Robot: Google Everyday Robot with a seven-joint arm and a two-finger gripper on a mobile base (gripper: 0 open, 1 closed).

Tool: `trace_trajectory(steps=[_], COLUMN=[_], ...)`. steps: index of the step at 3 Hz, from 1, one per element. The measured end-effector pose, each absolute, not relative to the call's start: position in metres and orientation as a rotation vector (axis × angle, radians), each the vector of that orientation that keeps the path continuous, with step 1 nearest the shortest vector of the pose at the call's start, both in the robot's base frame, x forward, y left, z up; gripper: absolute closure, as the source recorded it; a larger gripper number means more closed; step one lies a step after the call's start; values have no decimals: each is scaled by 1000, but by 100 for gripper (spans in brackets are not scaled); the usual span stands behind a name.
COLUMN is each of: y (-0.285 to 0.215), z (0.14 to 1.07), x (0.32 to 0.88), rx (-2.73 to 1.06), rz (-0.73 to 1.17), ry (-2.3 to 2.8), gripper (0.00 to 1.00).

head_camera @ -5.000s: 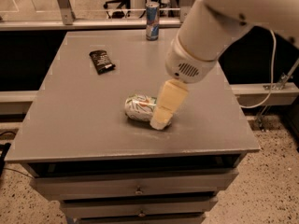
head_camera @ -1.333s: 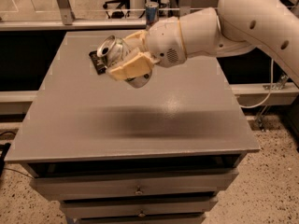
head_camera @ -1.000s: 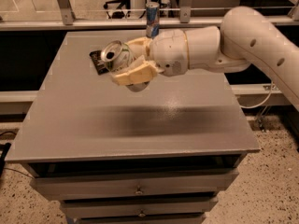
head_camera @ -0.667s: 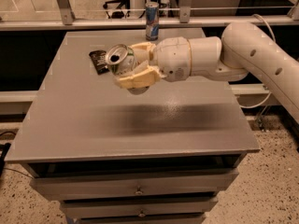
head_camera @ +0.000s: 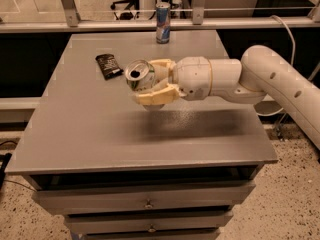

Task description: Place 7up can upright

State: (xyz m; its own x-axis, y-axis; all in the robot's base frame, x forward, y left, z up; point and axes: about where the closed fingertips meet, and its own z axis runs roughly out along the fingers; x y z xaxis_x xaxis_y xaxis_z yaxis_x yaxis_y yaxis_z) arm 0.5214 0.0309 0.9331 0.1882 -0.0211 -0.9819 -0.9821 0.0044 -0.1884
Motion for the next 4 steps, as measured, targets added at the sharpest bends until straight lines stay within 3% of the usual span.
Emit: trace_trajectory(steps=[1,2,3,4], y=[25,20,13,6], z=[919,909,897,887], x=[524,528,532,534], rx=[-1268,-1267,-1274,-1266], rz=[1080,1081,1072,1067], ry=[1084,1115,1156,1192], gripper=[100,85,53,30])
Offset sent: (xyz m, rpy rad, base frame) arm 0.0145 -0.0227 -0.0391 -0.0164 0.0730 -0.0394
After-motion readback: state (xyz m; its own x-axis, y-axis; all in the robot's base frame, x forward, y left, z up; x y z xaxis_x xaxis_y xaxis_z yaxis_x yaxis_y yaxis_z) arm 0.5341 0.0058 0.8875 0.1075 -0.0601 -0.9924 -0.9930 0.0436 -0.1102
